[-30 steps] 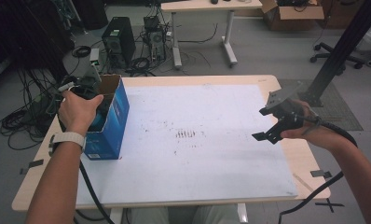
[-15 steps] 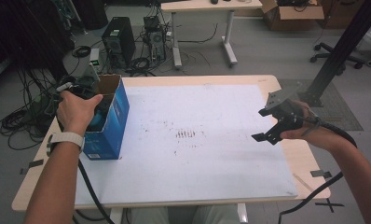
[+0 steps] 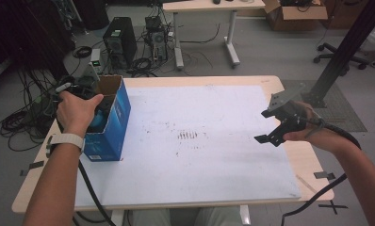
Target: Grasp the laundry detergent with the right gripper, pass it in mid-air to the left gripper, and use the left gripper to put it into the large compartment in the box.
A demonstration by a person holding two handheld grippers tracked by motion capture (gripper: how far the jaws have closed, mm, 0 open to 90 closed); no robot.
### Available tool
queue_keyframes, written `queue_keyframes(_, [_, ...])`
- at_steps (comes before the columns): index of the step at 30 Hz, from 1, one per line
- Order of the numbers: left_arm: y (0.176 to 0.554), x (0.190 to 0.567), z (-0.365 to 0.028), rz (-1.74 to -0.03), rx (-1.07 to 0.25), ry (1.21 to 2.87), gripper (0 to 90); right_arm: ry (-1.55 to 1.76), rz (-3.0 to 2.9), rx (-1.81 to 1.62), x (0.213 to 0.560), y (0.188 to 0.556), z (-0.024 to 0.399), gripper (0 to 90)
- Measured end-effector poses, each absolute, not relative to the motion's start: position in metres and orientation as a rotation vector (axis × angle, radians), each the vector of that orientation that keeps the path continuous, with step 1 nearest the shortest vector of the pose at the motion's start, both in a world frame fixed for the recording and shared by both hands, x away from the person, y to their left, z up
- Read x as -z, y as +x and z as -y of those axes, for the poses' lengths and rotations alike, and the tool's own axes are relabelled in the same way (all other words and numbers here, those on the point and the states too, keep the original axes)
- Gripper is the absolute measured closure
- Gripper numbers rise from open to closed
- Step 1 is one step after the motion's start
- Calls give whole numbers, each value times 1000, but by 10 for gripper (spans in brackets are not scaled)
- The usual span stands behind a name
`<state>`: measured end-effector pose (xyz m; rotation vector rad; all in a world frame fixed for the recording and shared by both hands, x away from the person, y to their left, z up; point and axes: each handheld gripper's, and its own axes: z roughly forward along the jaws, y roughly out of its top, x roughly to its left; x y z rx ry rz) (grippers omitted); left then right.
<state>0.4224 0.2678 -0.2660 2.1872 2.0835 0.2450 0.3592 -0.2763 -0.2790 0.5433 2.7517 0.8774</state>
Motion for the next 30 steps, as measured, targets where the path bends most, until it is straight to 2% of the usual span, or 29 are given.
queue_keyframes(19, [405,215,-246,-1964,-327,2244,232,529,-2739,-881,272,352,277,70])
queue_keyframes(30, [386,192,-202,-1742,-315,2339,218,508,-2728,-880,264,344,274,70])
